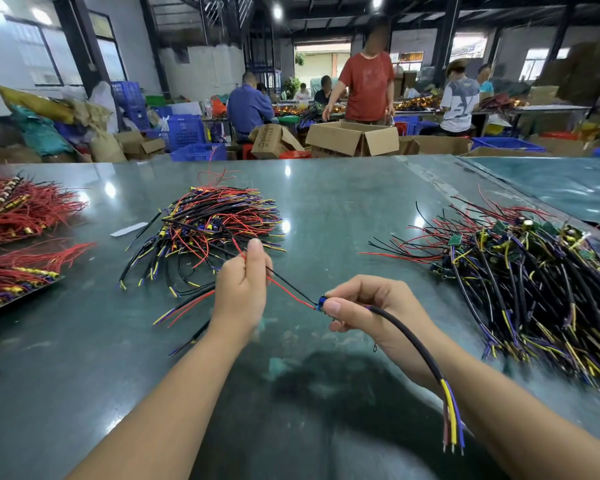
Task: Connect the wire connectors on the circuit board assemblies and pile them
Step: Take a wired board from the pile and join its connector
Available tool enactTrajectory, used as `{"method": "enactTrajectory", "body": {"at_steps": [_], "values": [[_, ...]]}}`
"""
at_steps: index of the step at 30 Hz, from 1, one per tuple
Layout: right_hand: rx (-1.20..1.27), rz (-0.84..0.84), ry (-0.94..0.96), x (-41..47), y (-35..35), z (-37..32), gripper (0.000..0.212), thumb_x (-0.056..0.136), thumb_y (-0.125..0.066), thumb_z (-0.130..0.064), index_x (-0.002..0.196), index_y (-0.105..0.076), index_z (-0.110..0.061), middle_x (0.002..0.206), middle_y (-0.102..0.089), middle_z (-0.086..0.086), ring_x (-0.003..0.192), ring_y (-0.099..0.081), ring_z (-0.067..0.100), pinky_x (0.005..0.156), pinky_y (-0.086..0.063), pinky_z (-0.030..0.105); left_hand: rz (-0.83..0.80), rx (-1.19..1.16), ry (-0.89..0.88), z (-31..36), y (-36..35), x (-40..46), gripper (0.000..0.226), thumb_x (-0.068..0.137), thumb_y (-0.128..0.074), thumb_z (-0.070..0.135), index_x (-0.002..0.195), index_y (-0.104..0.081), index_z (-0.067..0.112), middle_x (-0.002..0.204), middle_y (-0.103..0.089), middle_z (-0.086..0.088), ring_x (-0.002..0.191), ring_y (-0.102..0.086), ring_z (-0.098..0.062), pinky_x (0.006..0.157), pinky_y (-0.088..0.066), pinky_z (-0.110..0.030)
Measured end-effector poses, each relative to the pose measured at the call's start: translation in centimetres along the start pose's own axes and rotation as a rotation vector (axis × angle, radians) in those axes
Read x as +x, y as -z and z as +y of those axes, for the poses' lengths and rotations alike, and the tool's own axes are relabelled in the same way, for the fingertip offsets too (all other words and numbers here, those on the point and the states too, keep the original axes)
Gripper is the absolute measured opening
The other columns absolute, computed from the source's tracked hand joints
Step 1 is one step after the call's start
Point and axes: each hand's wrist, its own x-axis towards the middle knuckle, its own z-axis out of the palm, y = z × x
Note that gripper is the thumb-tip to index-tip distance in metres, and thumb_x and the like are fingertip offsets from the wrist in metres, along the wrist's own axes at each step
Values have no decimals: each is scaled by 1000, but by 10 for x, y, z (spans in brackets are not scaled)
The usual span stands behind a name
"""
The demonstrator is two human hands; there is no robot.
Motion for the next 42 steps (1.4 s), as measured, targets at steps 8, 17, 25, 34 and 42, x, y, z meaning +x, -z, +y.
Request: {"method": "enactTrajectory", "body": {"at_steps": [8, 17, 25, 34, 42], "values": [[14, -35, 7, 0, -1, 2, 16, 66, -73, -23, 75, -70, -11, 65, -67, 6, 59, -64, 14, 59, -50, 20, 195, -159, 91, -8, -1, 7, 57, 97, -29, 43, 48, -50, 21, 38, -38, 8, 39, -34, -8, 46, -27, -26], [-22, -75, -9, 0, -1, 5, 19, 68, -73, -24, 79, -70, -8, 67, -67, 8, 63, -63, 17, 64, -53, 24, 258, -404, 240, -14, -4, 12, 68, 103, -28, 35, 40, -52, 23, 34, -34, 7, 32, -28, -4, 38, -23, -14], [-26, -134, -27, 1, -6, 4, 19, 66, -74, -25, 78, -70, -11, 68, -69, 3, 64, -67, 16, 68, -55, 26, 298, -356, 269, -14, -8, 12, 67, 102, -29, 37, 41, -52, 23, 36, -36, 8, 36, -31, -7, 46, -25, -24], [20, 106, -9, 7, 2, 5, 3, 78, -72, -4, 77, -69, -5, 62, -66, -1, 56, -63, 12, 58, -51, 20, -342, -487, 355, 16, -2, -4, 56, 68, -46, 69, 64, -67, 17, 44, -43, 1, 40, -34, -10, 44, -25, -20], [-14, 111, 16, 8, 1, 12, 5, 77, -74, -7, 76, -69, -7, 63, -69, 0, 56, -63, 11, 57, -50, 18, -538, -122, 68, 15, -13, -18, 41, 90, -49, 43, 57, -52, 19, 49, -47, 6, 46, -39, -6, 50, -32, -17]]}}
